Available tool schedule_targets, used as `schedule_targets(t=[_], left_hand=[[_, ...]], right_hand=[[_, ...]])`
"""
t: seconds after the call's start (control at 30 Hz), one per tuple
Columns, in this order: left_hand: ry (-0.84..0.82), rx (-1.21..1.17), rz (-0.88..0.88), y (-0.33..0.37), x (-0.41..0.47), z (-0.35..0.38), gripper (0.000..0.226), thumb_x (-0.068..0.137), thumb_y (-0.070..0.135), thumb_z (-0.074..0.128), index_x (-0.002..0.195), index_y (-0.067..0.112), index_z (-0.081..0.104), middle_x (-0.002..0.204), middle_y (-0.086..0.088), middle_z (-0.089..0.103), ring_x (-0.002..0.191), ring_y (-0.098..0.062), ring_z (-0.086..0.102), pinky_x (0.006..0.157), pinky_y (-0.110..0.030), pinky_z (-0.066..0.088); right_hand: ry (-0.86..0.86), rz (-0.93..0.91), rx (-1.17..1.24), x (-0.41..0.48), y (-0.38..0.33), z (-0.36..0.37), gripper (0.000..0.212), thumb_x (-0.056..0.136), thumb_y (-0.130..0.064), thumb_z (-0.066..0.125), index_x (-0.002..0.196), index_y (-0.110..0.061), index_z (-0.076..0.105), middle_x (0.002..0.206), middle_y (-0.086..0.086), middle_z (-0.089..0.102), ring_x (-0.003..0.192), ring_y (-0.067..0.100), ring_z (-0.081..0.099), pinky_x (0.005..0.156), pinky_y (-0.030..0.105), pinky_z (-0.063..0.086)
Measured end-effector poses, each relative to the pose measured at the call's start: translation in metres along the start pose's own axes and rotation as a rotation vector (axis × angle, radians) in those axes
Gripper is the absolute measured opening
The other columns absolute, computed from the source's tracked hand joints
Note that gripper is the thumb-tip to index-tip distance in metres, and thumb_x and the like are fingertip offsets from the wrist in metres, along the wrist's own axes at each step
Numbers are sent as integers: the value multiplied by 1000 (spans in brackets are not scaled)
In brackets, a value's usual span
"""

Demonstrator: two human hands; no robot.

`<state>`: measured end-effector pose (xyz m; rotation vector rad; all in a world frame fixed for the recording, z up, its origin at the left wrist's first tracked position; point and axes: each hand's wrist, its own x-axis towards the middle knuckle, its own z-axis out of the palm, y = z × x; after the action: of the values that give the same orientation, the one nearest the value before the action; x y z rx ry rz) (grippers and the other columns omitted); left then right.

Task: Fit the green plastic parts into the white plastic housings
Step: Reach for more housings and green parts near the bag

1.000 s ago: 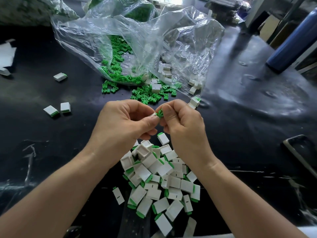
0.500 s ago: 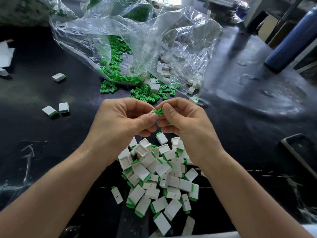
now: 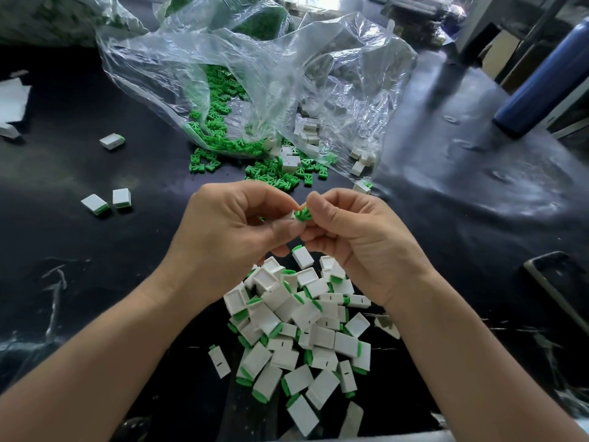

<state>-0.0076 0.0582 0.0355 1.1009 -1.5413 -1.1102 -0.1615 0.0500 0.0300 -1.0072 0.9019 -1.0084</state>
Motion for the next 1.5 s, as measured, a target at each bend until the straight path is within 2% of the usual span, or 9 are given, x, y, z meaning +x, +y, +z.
schedule_targets(t=[0.27, 0.37, 0.47, 0.67, 0.8, 1.0, 1.07, 1.33, 1.5], left_hand=[[6, -12, 125, -2, -1, 0, 15, 60, 24, 70, 74, 21, 67, 65, 4, 69, 48, -8, 62, 46, -13, 47], [21, 43, 186, -6, 1, -2, 16, 61, 23, 79, 71, 26, 67, 75, -1, 68, 54, -9, 57, 54, -16, 50], [-1, 66, 190, -9, 5, -4, 14, 61, 22, 72, 75, 24, 70, 83, 1, 66, 57, -6, 52, 56, -20, 49], [-70, 34, 208, -10, 5, -7, 19, 65, 15, 70, 80, 26, 69, 83, -4, 65, 53, -5, 55, 54, -21, 48], [-92, -88, 152, -9, 4, -5, 22, 64, 10, 70, 85, 13, 71, 73, -14, 66, 54, -22, 62, 57, -36, 54], [-137, -204, 144, -8, 4, -6, 23, 63, 13, 70, 81, -1, 70, 77, -16, 66, 59, -31, 63, 59, -32, 56], [-137, -213, 170, -6, 4, -5, 27, 65, 7, 68, 91, 3, 66, 77, -17, 64, 58, -26, 64, 58, -29, 55], [-162, -265, 186, -3, 4, -6, 26, 66, 6, 66, 91, 0, 65, 72, -16, 63, 53, -22, 63, 52, -23, 52], [-188, -247, 220, -5, 4, -6, 21, 64, 13, 69, 84, 6, 72, 76, -19, 63, 56, -33, 63, 56, -32, 55]], right_hand=[[22, 39, -8, -2, -5, 0, 17, 54, -29, 69, 62, -14, 64, 60, 3, 63, 52, 8, 59, 54, 18, 51], [-61, 121, -52, -3, -8, 2, 35, 61, -37, 62, 77, -7, 59, 66, 3, 61, 57, 11, 58, 56, 19, 50], [-178, 189, -65, -6, -8, 5, 39, 70, -42, 50, 82, -6, 60, 71, 5, 63, 63, 14, 57, 60, 22, 49], [-200, 225, -55, -9, -9, 10, 36, 74, -42, 43, 79, -8, 55, 63, -1, 57, 59, 11, 48, 57, 20, 41], [-183, 243, -36, -8, -8, 11, 36, 73, -42, 43, 82, -8, 53, 63, -1, 51, 59, 10, 43, 56, 20, 38], [-184, 230, -23, -11, -10, 13, 30, 79, -41, 53, 74, -11, 52, 61, -2, 47, 56, 8, 40, 56, 20, 35], [-194, 235, -49, -13, -10, 14, 32, 74, -43, 48, 74, -11, 51, 62, -1, 46, 55, 8, 40, 55, 20, 35], [-190, 255, -24, -12, -9, 16, 44, 75, -57, 51, 73, -13, 52, 60, -2, 48, 55, 8, 40, 53, 17, 37], [-182, 236, -21, -11, -9, 17, 36, 73, -48, 48, 66, -14, 59, 57, -3, 47, 53, 7, 39, 49, 14, 36]])
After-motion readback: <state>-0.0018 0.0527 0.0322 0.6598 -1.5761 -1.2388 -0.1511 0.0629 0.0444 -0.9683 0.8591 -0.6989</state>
